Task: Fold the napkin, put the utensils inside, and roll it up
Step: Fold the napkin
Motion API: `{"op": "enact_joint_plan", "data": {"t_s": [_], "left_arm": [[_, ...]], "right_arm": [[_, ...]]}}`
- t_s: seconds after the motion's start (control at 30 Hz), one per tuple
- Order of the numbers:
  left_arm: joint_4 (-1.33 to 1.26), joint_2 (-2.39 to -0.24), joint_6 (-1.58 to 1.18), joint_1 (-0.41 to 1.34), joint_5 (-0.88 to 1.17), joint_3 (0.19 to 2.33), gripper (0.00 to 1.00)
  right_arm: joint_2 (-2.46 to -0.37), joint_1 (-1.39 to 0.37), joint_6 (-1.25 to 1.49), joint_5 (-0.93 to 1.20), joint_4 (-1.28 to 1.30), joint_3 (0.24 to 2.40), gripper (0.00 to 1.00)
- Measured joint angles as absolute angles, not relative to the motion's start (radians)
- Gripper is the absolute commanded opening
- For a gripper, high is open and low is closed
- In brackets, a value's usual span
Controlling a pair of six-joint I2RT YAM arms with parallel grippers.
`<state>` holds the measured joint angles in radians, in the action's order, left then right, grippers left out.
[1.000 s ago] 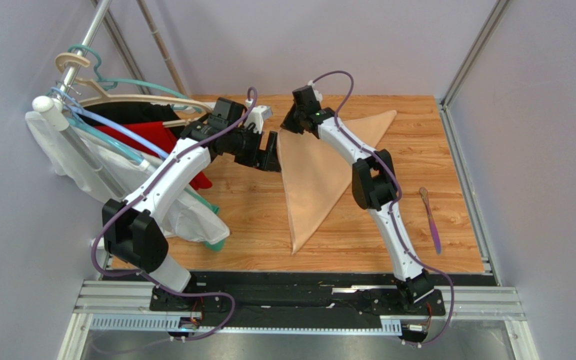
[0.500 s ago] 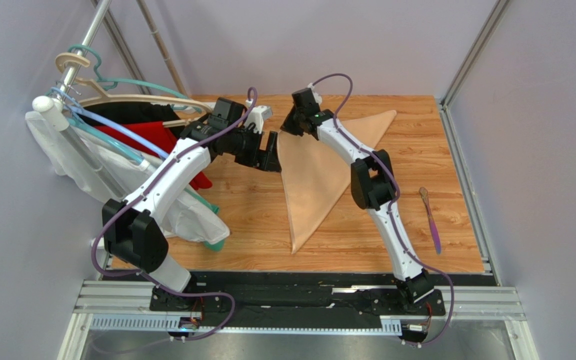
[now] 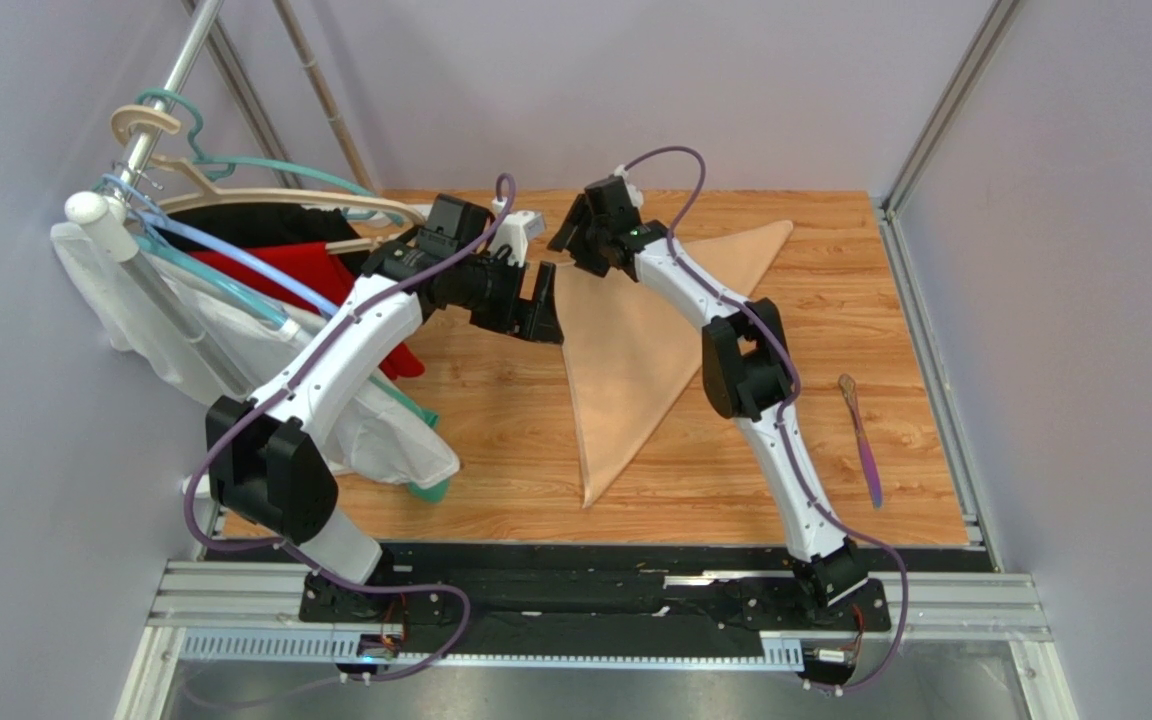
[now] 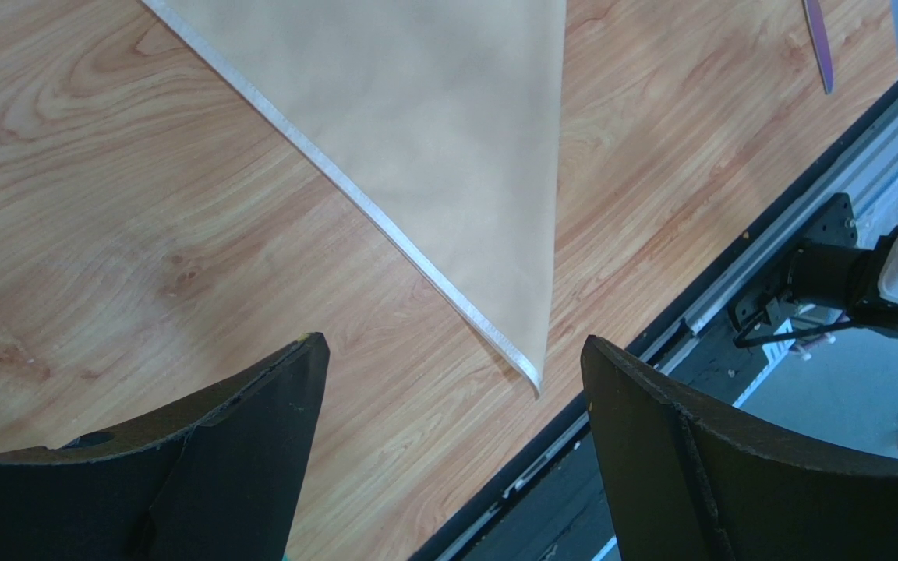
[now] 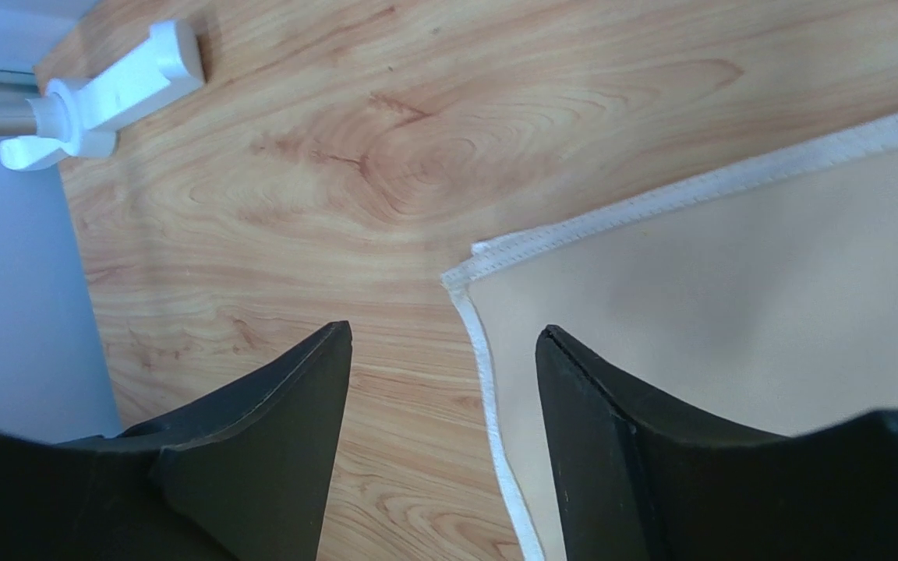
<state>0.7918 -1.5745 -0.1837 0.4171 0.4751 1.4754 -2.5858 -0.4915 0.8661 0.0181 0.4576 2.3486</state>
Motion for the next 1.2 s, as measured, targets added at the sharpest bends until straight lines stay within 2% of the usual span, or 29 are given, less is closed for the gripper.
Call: {"op": "enact_joint_plan", "data": {"t_s": [0.1,0.3,0.43,0.6,0.77,1.2], "left_arm": [[0.793,-1.576,-0.184,0.417,0.478,1.477,0.89],[0.793,-1.576,-0.183,0.417,0.481,1.478,0.89],[0.792,-1.577,-0.182,0.422,0.480,1.478,0.88],[0.793,-1.583,-0.175,0.467,0.461,1.478,0.88],[0.792,-1.608,-0.168,0.561,0.433,1.478,0.88],[0.784,-1.648,-0.175,0.707,0.356,1.475,0.87]], "right_arm": [[-2.547,-0.487,0.845,0.018,0.444,2.275,0.63],[-2.284,-0.447,0.795,-0.011,0.450,1.914,0.63],[-2.041,-0.365,0.763,-0.036,0.455,1.684,0.63],[-1.840,-0.229,0.724,-0.066,0.469,1.555,0.58],[-1.808,-0.137,0.673,-0.099,0.516,1.530,0.52],[-1.950,-0.130,0.631,-0.099,0.614,1.512,0.45]]}}
